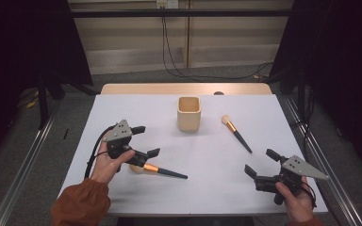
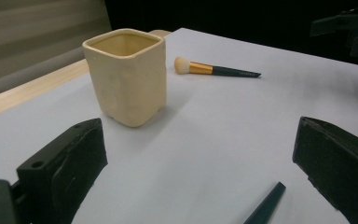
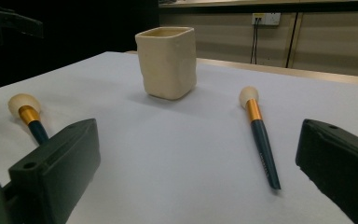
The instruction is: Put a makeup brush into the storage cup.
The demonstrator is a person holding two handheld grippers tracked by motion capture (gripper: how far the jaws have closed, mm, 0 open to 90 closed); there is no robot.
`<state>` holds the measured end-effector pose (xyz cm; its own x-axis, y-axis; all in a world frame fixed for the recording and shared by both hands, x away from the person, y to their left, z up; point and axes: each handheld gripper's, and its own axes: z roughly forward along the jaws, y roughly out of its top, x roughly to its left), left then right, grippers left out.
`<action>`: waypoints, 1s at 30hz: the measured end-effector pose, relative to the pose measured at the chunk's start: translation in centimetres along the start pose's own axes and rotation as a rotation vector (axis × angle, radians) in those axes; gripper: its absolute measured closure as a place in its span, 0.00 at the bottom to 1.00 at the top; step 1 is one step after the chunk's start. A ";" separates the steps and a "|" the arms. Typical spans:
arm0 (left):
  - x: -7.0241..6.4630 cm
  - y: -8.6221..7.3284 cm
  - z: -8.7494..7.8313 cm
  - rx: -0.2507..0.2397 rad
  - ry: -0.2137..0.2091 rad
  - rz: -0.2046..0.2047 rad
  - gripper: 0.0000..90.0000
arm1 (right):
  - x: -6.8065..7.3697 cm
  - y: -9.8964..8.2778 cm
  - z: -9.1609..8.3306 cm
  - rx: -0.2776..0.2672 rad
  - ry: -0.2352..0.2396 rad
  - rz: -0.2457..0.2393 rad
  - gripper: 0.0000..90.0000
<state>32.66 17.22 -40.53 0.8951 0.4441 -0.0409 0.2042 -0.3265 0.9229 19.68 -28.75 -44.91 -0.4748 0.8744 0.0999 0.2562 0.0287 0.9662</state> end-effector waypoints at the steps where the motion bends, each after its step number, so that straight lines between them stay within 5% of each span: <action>1: 0.0 0.1 0.1 0.004 -0.006 -0.001 0.03 | 0.0 0.0 0.0 -0.001 -0.002 0.006 0.00; 5: 0.0 0.3 0.3 0.026 -0.017 0.003 0.03 | 0.0 0.0 -0.1 0.000 -0.002 0.001 0.00; 8: 0.0 0.4 0.9 0.097 -0.042 0.028 0.03 | 0.0 0.0 0.0 0.000 -0.001 0.005 0.00; 14: -0.1 1.1 1.6 0.159 -0.069 0.056 0.04 | 0.1 0.0 0.0 0.002 0.001 0.004 0.00; 19: 0.3 1.2 1.8 0.244 -0.062 0.074 0.04 | 0.1 0.0 0.0 0.006 0.003 0.003 0.00; 24: 0.6 0.7 1.8 0.357 -0.098 0.088 0.06 | 0.1 0.0 0.0 0.006 0.003 0.001 0.00; 30: 0.7 0.6 2.0 0.435 -0.136 0.110 0.06 | 0.1 0.0 0.0 0.010 0.005 0.002 0.00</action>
<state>34.19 15.63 -40.74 0.9585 0.2837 -0.0286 0.2268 -0.6977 0.6795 19.65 -28.65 -44.95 -0.4786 0.8719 0.1032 0.2657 0.0318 0.9635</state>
